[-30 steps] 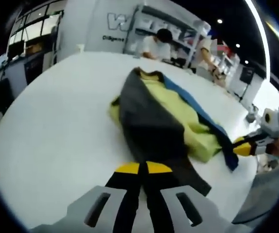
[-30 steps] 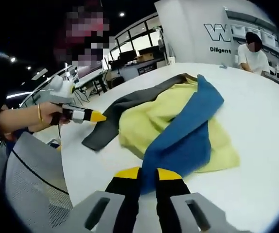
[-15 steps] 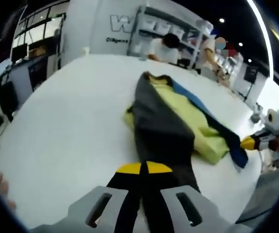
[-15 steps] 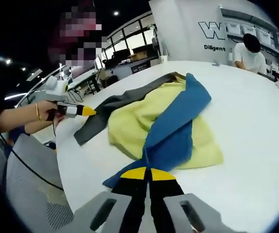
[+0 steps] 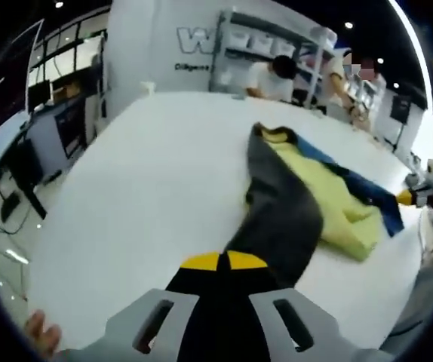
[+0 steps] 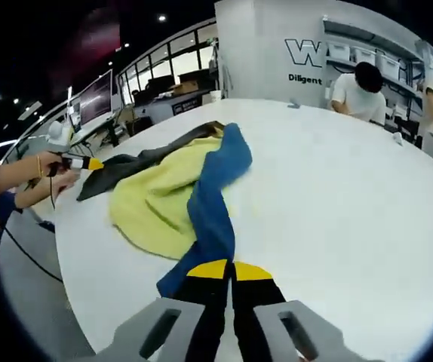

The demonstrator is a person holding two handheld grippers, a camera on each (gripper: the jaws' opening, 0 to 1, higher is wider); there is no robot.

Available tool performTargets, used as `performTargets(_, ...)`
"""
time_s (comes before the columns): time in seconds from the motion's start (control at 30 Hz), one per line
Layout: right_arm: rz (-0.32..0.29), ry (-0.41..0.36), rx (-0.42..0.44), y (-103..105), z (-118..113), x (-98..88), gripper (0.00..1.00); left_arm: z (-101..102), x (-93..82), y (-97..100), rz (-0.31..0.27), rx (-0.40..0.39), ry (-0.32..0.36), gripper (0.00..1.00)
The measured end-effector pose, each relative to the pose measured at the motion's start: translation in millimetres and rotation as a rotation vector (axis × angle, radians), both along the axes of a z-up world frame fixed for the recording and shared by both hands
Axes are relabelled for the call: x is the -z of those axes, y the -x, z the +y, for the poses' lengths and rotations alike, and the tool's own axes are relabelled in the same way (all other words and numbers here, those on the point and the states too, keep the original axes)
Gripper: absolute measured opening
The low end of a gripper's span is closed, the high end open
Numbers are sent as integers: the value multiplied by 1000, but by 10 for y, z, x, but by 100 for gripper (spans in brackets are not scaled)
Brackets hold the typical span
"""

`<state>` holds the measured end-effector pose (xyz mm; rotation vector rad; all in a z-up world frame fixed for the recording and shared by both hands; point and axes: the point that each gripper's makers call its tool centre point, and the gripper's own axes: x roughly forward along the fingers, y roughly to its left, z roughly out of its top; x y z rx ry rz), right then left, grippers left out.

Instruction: Fold the garment on the visible template until the final outline fits inside the template.

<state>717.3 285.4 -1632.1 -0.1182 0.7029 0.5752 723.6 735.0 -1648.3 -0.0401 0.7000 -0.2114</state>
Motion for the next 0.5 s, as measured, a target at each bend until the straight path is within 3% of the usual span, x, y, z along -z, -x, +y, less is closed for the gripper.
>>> performTargets(0.13, -21, 24, 21, -201, -213, -63, 0, 162, -66, -127, -7, -4, -39, 0)
performTargets(0.2, -30, 50, 38, -398, -416, -49, 0, 268, -115, -214, -10, -13, -70, 0)
performTargets(0.27, -31, 58, 50, -485, -496, -45, 0, 428, -102, -318, -7, -11, -101, 0)
performTargets(0.5, -54, 117, 103, -834, -841, -63, 0, 694, -207, -542, -4, 5, -184, 0)
